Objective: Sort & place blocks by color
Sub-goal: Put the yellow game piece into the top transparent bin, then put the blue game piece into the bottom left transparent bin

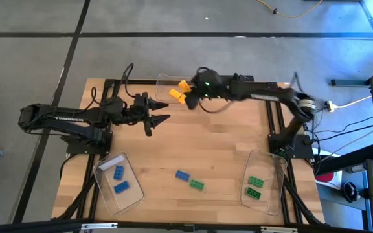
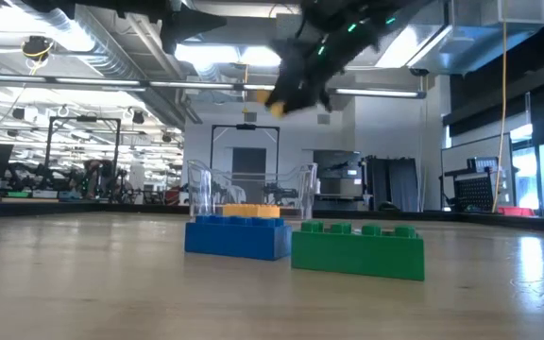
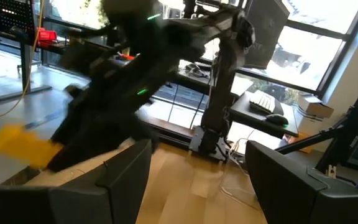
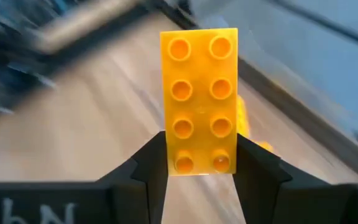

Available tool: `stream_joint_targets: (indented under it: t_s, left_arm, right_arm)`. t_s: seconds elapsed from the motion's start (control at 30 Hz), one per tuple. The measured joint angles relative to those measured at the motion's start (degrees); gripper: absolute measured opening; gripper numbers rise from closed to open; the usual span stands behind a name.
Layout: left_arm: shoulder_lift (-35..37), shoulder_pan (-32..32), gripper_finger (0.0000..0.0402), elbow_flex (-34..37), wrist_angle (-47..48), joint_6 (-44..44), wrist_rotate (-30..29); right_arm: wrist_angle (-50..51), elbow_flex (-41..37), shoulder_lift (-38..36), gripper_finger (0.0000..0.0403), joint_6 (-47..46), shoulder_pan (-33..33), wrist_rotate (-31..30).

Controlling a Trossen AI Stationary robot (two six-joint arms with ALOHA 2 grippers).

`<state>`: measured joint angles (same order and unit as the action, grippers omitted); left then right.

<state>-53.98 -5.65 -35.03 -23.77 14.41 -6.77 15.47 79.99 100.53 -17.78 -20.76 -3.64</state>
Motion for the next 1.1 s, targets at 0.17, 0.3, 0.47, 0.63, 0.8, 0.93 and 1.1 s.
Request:
stream_joint_targets:
  t_s: [0.17,0.3,0.47,0.63,0.8,0.93,1.1]
  left_arm:
    - [0.0,0.0,0.0253,0.0,0.0,0.0,-0.2]
    - [0.0,0.0,0.0253,0.0,0.0,0.0,-0.2]
    - [0.0,0.0,0.0253,0.0,0.0,0.1,-0.2]
    - [0.0,0.0,0.0253,0.0,0.0,0.1,-0.2]
    - [0.0,0.0,0.0253,0.0,0.1,0.2,-0.2]
    - [0.0,0.0,0.0253,0.0,0.1,0.2,-0.2]
    - [0.0,0.0,0.0253,0.0,0.1,0.2,-0.2]
  right_arm:
    - [11.1,8.6,10.8,0.0144,-1.7,-3.2,-3.7]
    - [13.4,10.3,15.0,0.0149,-3.6,-4.4,-4.3]
    - [13.9,10.3,16.2,0.0172,-5.1,-4.6,-4.3]
    - [13.4,10.3,16.2,0.0177,-6.1,-4.6,-4.6]
    - [12.5,10.3,16.2,0.0203,-5.9,-4.6,-4.9]
    - [12.8,10.3,15.8,0.0248,-2.8,-4.6,-4.7]
    - [18.7,10.3,12.3,0.0298,1.6,-4.6,-1.4]
